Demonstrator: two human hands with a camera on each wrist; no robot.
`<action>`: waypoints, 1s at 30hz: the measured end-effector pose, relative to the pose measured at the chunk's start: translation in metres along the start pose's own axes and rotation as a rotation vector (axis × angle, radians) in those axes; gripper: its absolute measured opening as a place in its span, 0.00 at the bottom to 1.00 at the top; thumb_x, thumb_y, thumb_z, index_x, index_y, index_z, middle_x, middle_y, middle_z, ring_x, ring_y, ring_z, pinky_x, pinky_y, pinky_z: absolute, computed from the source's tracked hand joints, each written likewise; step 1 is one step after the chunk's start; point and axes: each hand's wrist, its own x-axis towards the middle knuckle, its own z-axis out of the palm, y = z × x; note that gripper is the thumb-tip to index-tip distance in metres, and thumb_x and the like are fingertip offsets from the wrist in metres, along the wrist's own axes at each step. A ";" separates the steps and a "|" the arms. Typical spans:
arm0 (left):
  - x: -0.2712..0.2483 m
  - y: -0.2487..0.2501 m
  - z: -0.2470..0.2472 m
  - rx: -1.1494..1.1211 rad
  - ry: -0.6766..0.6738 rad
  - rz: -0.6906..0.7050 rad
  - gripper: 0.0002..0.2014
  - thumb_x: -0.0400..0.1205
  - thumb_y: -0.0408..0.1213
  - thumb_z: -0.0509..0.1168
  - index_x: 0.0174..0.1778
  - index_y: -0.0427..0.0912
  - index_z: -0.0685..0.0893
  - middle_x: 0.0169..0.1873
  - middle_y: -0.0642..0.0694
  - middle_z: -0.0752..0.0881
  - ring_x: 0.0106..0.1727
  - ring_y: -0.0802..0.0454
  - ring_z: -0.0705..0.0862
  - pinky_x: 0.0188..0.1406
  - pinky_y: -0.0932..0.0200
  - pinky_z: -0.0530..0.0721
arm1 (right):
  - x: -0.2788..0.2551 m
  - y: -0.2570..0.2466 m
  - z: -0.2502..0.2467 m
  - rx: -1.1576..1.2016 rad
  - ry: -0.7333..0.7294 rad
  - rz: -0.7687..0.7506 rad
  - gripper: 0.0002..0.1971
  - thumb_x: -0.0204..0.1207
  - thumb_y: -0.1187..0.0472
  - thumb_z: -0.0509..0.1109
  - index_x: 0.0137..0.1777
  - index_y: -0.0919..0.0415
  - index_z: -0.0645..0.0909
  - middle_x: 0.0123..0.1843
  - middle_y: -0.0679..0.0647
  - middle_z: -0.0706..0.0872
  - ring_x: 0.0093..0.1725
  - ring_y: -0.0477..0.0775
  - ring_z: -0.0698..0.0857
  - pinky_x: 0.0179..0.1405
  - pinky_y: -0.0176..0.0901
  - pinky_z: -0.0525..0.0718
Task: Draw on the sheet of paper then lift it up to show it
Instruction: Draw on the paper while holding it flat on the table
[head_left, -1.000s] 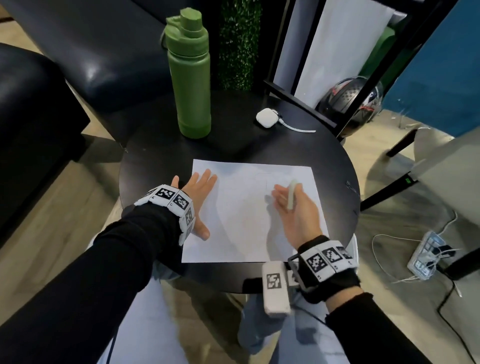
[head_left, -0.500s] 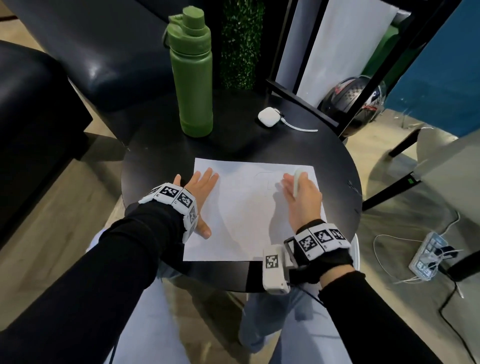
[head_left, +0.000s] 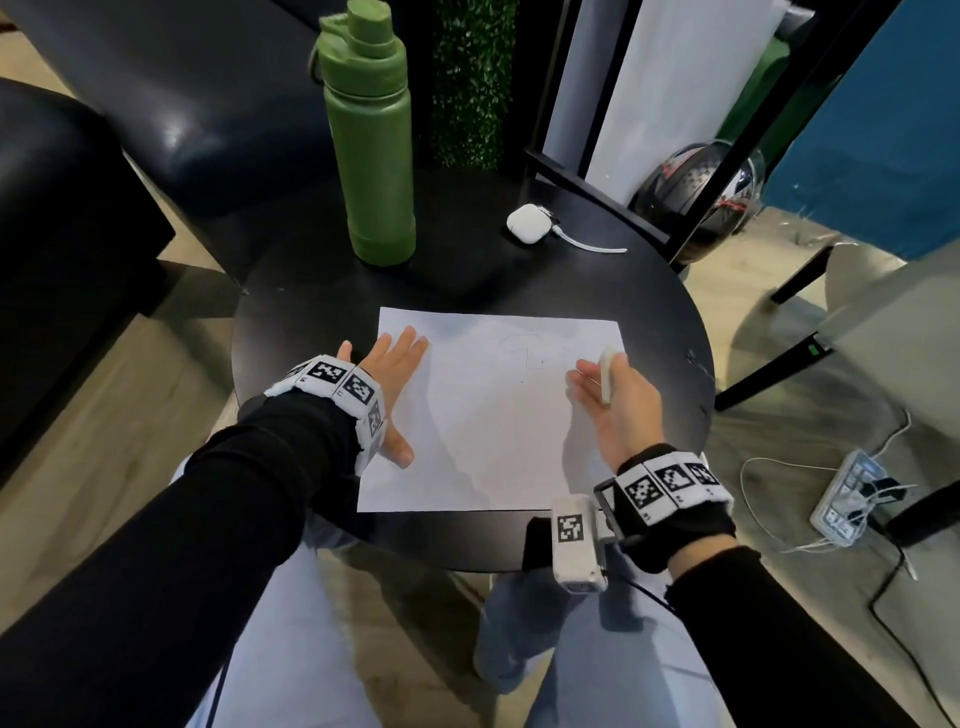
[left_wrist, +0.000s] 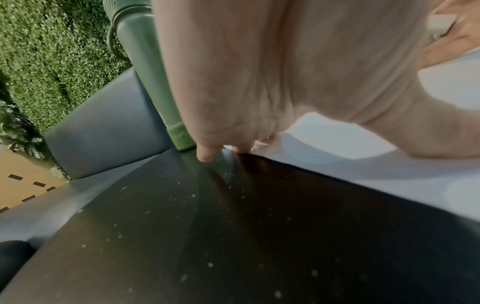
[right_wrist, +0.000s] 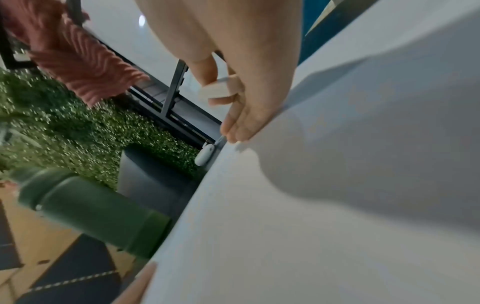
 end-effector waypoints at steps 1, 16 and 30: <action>0.000 0.000 0.000 -0.005 -0.002 0.001 0.70 0.61 0.62 0.77 0.80 0.49 0.27 0.81 0.50 0.28 0.83 0.46 0.34 0.77 0.32 0.38 | -0.005 -0.002 0.001 0.026 -0.041 0.026 0.14 0.85 0.57 0.56 0.43 0.64 0.77 0.42 0.59 0.84 0.39 0.53 0.85 0.41 0.41 0.89; 0.005 -0.007 0.002 -0.024 -0.001 0.023 0.72 0.59 0.65 0.77 0.80 0.50 0.26 0.80 0.51 0.27 0.83 0.47 0.33 0.76 0.30 0.38 | 0.009 -0.022 -0.017 -0.041 -0.040 0.076 0.14 0.86 0.55 0.55 0.45 0.63 0.76 0.43 0.58 0.83 0.36 0.52 0.85 0.32 0.37 0.87; 0.008 -0.005 0.001 0.009 -0.029 0.019 0.74 0.56 0.66 0.77 0.79 0.48 0.26 0.80 0.49 0.27 0.83 0.45 0.34 0.75 0.27 0.41 | -0.004 -0.005 -0.009 -0.905 -0.329 -0.066 0.07 0.73 0.62 0.74 0.48 0.63 0.86 0.28 0.54 0.80 0.23 0.48 0.75 0.22 0.35 0.75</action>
